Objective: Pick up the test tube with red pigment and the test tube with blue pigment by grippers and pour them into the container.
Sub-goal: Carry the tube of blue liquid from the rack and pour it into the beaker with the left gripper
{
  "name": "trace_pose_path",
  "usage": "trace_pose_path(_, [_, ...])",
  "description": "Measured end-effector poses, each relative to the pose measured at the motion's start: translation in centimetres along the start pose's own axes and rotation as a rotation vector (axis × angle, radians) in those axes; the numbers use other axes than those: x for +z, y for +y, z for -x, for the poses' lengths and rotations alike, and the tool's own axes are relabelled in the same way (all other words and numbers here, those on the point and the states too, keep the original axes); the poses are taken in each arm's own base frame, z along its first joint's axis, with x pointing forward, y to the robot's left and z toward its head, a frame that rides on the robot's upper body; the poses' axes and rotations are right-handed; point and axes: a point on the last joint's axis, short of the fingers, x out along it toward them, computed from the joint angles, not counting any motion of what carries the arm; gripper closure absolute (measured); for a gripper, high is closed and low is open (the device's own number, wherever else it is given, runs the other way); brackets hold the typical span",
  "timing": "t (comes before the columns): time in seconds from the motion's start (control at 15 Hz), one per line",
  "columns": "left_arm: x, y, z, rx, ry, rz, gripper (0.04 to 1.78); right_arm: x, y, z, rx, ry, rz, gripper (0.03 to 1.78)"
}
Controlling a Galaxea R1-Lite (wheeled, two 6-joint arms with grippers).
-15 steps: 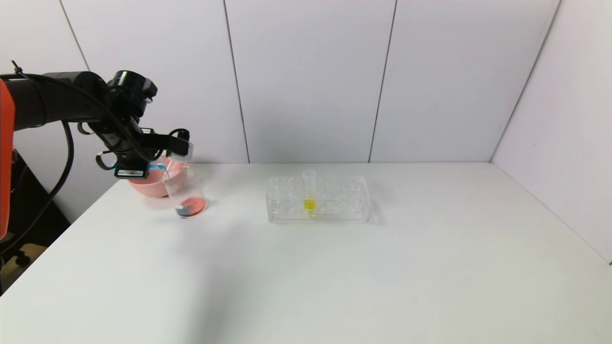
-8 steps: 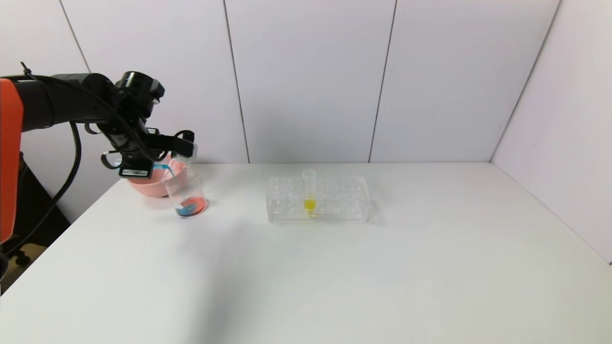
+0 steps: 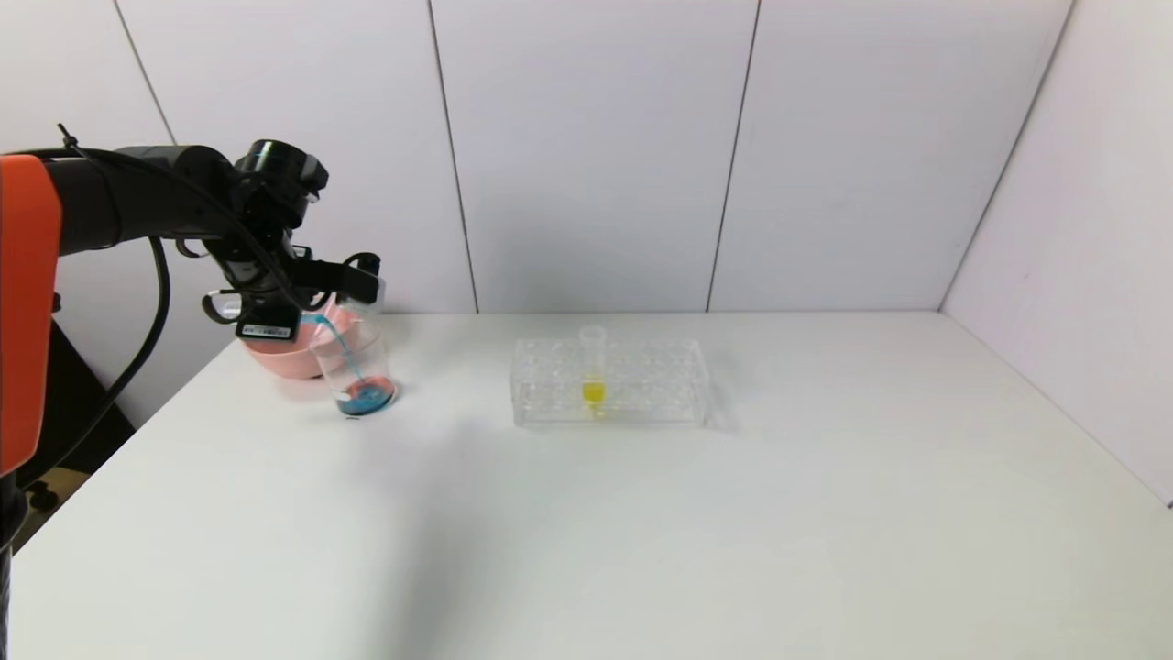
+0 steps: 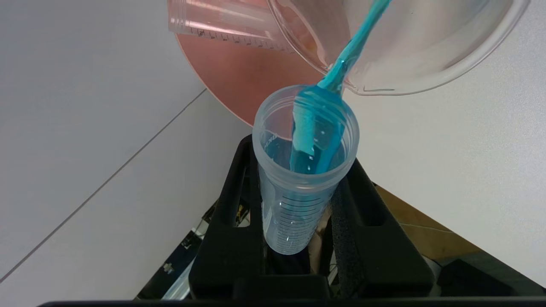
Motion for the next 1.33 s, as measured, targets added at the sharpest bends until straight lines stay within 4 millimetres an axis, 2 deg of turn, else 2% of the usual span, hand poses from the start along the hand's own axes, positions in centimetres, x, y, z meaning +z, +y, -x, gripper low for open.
trace_pose_path(1.33, [0.07, -0.08, 0.08, 0.005, 0.069, 0.041, 1.36, 0.00, 0.00, 0.00, 0.000, 0.000, 0.000, 0.04])
